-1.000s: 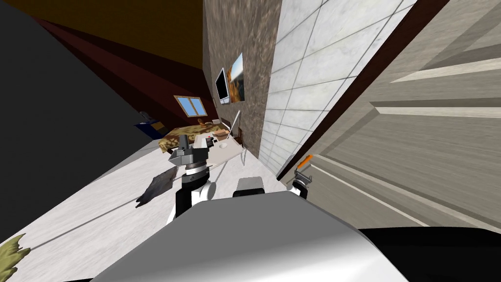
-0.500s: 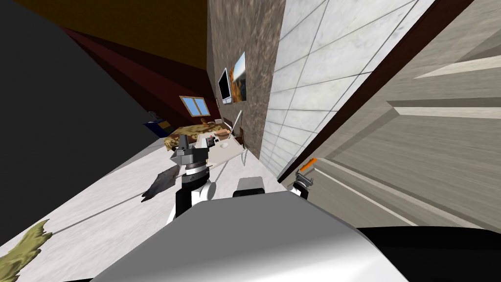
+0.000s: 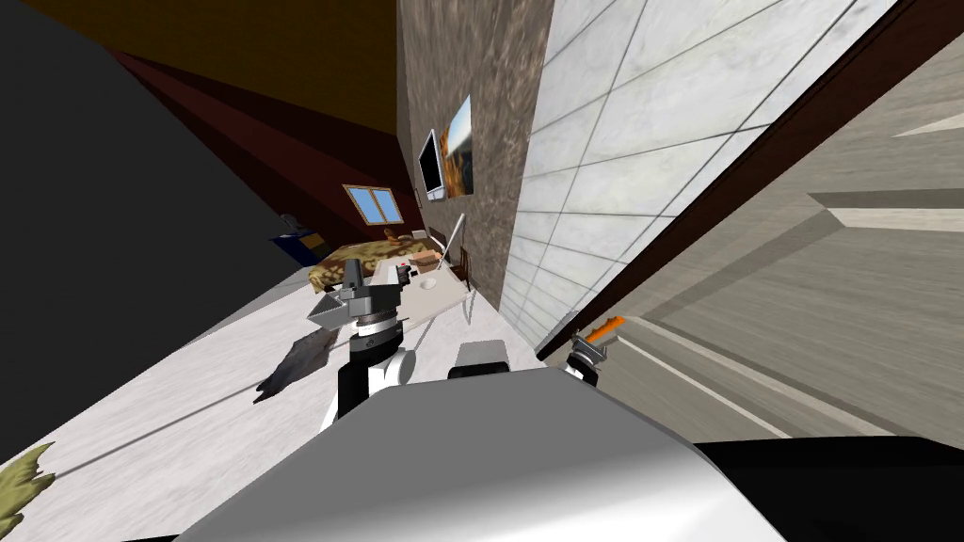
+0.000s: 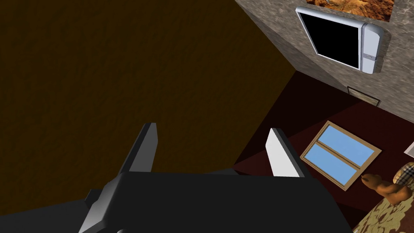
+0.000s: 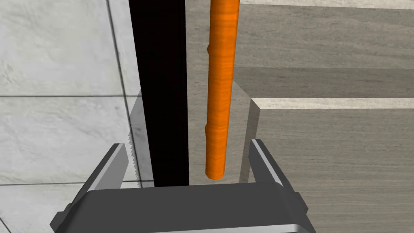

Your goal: Pull the door open

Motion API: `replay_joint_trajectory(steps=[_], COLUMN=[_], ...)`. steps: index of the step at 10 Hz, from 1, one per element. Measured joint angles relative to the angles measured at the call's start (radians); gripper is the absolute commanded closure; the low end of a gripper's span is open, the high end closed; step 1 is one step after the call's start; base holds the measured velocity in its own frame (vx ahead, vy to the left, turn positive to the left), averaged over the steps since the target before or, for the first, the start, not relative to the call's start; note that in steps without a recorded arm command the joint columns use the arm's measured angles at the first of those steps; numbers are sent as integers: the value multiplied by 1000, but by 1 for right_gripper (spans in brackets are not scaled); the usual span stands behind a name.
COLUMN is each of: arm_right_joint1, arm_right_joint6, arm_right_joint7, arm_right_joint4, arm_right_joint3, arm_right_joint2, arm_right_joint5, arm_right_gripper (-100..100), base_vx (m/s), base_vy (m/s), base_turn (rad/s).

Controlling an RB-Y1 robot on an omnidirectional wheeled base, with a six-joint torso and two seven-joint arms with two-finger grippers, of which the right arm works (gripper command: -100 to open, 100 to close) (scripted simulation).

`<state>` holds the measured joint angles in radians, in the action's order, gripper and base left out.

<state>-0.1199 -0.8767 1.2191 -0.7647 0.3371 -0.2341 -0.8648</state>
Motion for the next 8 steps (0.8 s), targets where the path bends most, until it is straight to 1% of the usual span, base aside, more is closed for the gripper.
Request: replay_joint_trajectory(steps=[1,3,5,6,7,8], arm_right_joint1=[-17,-54,-85,-96,-111,-128], arm_right_joint6=[-6,-14,-28,-36,-42,-41], arm_right_joint7=[3,7,17,21,22,24], arm_right_joint4=[-10,-35,-46,-50,-58,-71], arm_right_joint3=[-16,-48,-82,-97,-118,-137], arm_right_joint2=[-3,-13,-25,-28,-17,-13], arm_right_joint5=[-13,-43,-70,-83,-92,-102], arm_right_gripper=[-100,-100,-100,-100,-100,-100], base_vx=[211,165,104,25,-22,-15], base_vy=[-82,-145,-170,-178,-151,-24], base_turn=[-4,-8,-13,11,21,42])
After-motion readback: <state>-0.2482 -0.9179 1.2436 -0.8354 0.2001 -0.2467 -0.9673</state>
